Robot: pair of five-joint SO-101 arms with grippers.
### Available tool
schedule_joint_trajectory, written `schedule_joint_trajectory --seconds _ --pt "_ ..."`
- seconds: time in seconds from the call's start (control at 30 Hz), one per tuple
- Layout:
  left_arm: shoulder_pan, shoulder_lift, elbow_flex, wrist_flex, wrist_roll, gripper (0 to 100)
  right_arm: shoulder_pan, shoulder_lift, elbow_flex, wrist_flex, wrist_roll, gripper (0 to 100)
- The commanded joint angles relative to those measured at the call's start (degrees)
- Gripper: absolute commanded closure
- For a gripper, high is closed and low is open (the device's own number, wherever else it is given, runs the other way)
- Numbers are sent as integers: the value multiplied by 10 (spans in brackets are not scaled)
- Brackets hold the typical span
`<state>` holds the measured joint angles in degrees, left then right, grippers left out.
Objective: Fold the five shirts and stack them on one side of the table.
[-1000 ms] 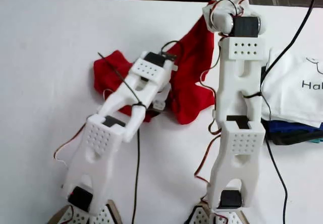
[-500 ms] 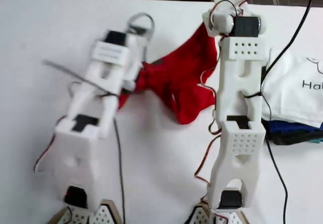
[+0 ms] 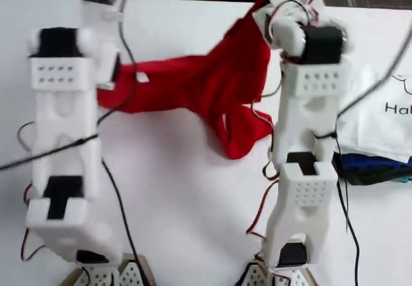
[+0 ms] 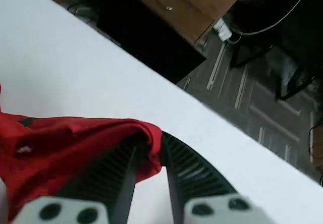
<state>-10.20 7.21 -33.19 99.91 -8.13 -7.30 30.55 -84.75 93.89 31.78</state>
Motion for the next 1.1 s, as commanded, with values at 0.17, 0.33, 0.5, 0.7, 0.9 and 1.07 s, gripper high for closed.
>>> schedule_joint_trajectory --seconds 0.17,0.33,0.5,0.7,0.9,1.07 --pt "-77 -176 -8 3 -5 975 -6 -126 -107 25 7 978" --pt "-79 -245 -8 1 -5 975 -20 -170 -105 26 8 978" --pt "-79 -314 -8 -18 -6 975 -38 -224 -106 26 8 978" --pt "-79 -363 -4 -18 -6 975 -38 -308 -106 25 9 978" --pt "-79 -372 -6 -18 -6 975 -38 -360 -105 22 53 978" --pt "-80 -384 -8 -18 -6 975 -38 -390 -105 25 59 978"
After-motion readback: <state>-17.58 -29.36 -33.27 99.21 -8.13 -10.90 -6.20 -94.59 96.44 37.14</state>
